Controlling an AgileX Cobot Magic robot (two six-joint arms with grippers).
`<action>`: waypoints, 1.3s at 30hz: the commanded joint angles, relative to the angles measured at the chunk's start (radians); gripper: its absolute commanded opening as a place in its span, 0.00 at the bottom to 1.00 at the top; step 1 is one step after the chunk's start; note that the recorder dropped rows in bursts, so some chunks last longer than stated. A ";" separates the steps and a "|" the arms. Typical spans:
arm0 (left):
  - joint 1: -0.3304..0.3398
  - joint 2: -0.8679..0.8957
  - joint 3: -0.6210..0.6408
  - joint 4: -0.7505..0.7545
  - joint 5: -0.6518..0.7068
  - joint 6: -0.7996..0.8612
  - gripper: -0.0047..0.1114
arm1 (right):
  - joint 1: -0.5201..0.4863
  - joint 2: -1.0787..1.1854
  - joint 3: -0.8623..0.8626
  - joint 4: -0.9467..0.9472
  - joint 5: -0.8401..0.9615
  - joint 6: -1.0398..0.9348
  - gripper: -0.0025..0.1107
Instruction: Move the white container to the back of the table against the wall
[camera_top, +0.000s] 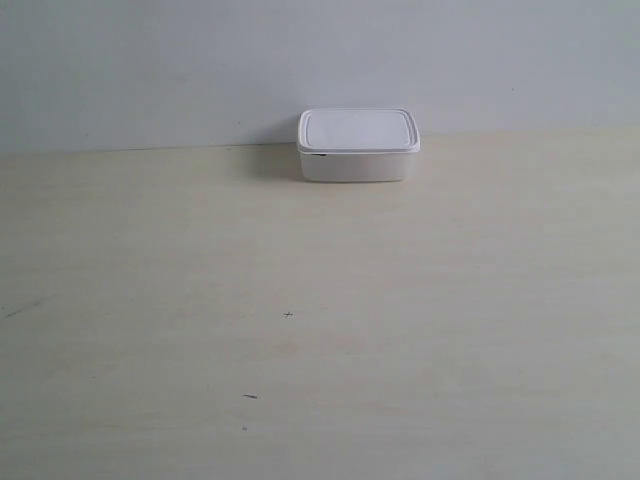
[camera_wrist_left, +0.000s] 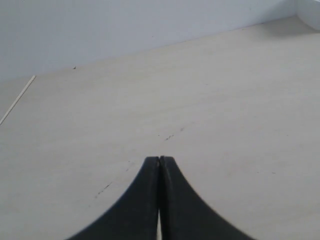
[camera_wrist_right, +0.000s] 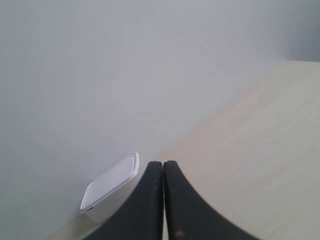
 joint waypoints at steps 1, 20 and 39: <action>-0.005 -0.006 0.000 -0.011 -0.004 -0.002 0.04 | -0.006 -0.005 0.004 -0.002 0.001 -0.004 0.02; -0.005 -0.006 0.000 -0.011 -0.004 -0.002 0.04 | -0.006 -0.005 0.019 -0.123 0.358 -0.006 0.02; -0.005 -0.006 0.000 -0.011 -0.004 -0.002 0.04 | -0.006 -0.005 0.063 -0.144 0.329 -0.006 0.02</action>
